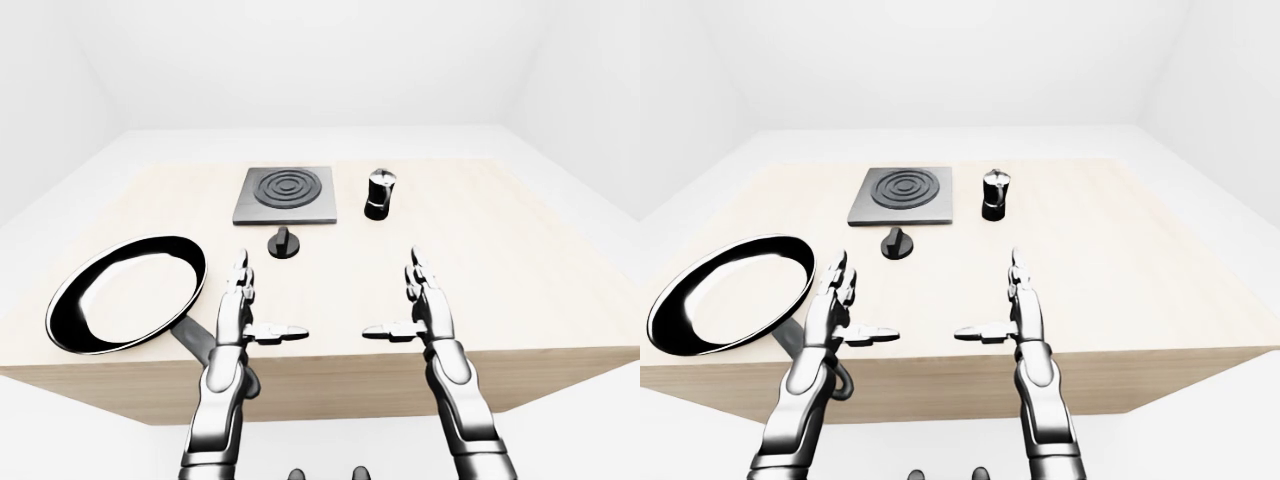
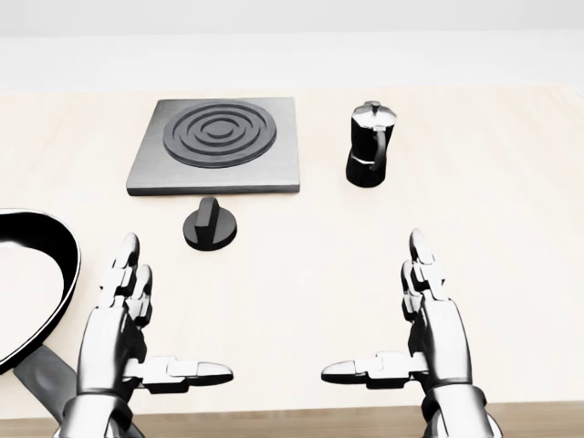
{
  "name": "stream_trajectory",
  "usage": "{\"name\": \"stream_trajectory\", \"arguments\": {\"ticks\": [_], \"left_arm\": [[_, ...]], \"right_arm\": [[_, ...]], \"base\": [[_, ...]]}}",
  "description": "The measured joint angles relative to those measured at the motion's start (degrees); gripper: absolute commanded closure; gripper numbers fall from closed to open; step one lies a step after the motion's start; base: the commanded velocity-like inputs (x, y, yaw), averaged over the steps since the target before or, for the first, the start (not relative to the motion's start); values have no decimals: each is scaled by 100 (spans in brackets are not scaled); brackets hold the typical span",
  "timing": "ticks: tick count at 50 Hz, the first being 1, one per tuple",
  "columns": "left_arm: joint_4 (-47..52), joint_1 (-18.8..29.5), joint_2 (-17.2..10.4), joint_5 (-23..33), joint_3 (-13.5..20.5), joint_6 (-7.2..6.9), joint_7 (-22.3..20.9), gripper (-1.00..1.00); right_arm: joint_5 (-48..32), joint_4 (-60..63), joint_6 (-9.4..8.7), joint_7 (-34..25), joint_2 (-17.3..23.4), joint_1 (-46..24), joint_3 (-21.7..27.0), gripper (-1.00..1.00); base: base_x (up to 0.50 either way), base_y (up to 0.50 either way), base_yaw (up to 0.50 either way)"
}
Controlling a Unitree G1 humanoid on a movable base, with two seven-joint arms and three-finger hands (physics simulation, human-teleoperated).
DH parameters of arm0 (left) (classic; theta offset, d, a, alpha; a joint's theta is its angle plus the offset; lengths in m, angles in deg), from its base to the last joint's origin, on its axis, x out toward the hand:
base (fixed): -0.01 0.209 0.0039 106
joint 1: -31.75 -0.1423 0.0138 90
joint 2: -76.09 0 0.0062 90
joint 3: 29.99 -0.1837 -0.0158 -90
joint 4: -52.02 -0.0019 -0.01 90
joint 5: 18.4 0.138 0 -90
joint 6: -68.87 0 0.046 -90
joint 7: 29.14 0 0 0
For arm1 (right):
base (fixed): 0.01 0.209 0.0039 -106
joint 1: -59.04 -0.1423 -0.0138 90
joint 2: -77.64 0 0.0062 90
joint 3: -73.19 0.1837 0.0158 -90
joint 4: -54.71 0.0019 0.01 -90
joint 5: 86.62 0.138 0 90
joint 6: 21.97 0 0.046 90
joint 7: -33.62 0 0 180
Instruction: Turn on the stove.
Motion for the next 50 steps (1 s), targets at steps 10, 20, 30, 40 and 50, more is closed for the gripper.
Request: {"name": "stream_trajectory", "arguments": {"ticks": [10,20,30,40,50], "left_arm": [[-28,46,-65,-129,146,-10,-94,-100],[-56,72,-93,-180,205,-3,-120,-100],[-90,90,-107,-200,231,15,-131,-100],[-93,87,-111,-202,235,18,-135,-100],[-114,86,-112,-195,235,31,-138,-100]], "right_arm": [[-29,-110,-30,-84,63,-25,110,-100],[-15,-121,-45,-123,82,-27,160,-100],[-17,-163,-34,-121,91,-44,179,-100],[-28,-216,4,-112,97,-53,186,-100],[-41,-242,27,-105,100,-54,188,-100]], "base": [[0,0,0],[0,0,0],[0,0,0],[0,0,0],[0,0,0]]}}
